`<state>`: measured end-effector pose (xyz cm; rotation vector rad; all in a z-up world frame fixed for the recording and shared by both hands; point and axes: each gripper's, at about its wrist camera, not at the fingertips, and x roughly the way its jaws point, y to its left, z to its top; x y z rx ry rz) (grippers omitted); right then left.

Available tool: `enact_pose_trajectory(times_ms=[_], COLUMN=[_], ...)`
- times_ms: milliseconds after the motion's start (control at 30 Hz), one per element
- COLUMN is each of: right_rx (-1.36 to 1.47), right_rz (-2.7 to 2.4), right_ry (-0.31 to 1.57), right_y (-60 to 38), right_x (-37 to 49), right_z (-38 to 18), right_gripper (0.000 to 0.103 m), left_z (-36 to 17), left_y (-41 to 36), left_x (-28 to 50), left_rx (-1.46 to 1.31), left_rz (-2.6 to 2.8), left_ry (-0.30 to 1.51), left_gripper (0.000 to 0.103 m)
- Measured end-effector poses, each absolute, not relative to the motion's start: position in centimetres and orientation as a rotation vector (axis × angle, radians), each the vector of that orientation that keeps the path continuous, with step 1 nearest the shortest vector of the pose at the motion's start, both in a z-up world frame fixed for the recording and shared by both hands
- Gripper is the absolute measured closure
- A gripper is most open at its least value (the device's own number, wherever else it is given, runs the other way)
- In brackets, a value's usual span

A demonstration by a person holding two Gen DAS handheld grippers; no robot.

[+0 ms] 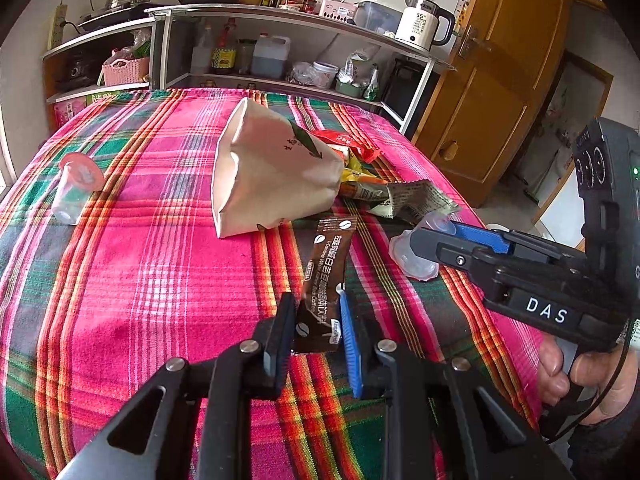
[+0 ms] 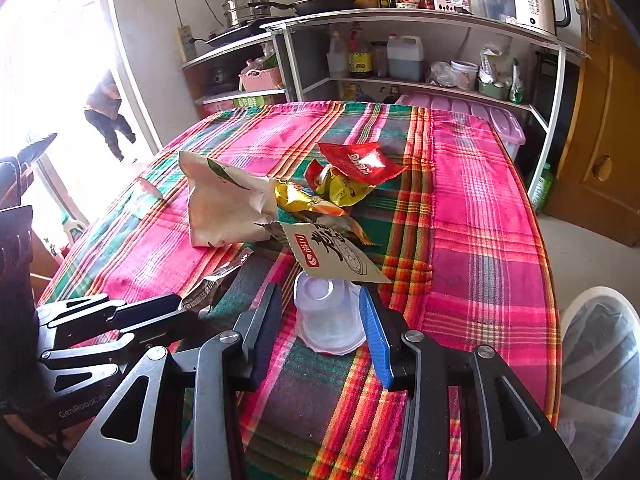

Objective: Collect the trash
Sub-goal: 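Grasp the brown wrapper with the left tool while the right tool grasps the clear plastic cup, then carry the brown wrapper and clear cup over the trash bin with both tools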

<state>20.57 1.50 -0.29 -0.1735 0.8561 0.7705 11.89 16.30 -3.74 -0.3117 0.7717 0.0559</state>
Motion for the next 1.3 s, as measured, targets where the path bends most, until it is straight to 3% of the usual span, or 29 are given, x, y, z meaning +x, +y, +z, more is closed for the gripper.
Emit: enact_pose_trajectory(times_ms=[67,167,1300], right_rx=[-0.174,-0.176,-0.032], right_rz=[0.768,0.768,0.682], right_ry=[0.861,0.857,0.749], right_y=[1.5,1.4,-10.0], right_x=[20.6,20.5,15.5], right_z=[-0.3,-0.3,4.4], right_gripper=[0.072,0.073,0.075], left_z=[-3.7,-3.7,1.4], left_y=[16.3,16.4,8.6], left_x=[11.9,11.9,8.8], left_rx=[-0.313,-0.311,-0.251], left_rz=[0.056,0.056,-0.035], left_ry=[0.771,0.771,0.69], left_gripper=[0.079,0.079,0.079])
